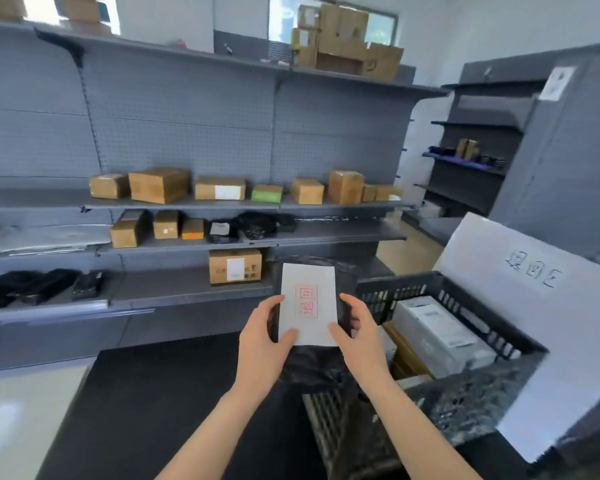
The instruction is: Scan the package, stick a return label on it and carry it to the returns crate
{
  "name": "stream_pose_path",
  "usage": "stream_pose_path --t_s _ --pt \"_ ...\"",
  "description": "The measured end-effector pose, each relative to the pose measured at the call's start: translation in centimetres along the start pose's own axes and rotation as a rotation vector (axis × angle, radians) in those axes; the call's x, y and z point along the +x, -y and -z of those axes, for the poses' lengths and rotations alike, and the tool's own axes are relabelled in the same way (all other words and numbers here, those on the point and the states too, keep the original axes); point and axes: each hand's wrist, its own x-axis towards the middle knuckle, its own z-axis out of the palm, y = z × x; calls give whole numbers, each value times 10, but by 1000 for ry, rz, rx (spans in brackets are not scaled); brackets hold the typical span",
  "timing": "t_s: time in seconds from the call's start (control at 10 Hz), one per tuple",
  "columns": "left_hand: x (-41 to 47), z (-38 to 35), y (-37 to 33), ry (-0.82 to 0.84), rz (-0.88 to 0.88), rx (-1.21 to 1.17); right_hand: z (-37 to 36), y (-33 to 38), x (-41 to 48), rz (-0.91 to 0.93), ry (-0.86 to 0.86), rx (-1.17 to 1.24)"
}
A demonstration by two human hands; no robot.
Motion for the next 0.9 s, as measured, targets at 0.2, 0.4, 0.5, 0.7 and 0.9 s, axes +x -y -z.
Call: stream_pose_path --t_s 0.2,0.4,0.5,0.7,0.9 --pt "32 -111 -22 190 -9 -38 90 -54 49 -103 -96 -100" --pt "53 -165 -4 350 50 28 114 -97 76 -228 -67 -127" --pt "61 -177 9 443 49 205 119 -113 80 -270 -34 -137" --pt "65 -179 20 323 40 390 131 -131 78 -278 -81 -172" --pt "57 -169 17 255 43 220 124 -135 83 -216 -95 -204"
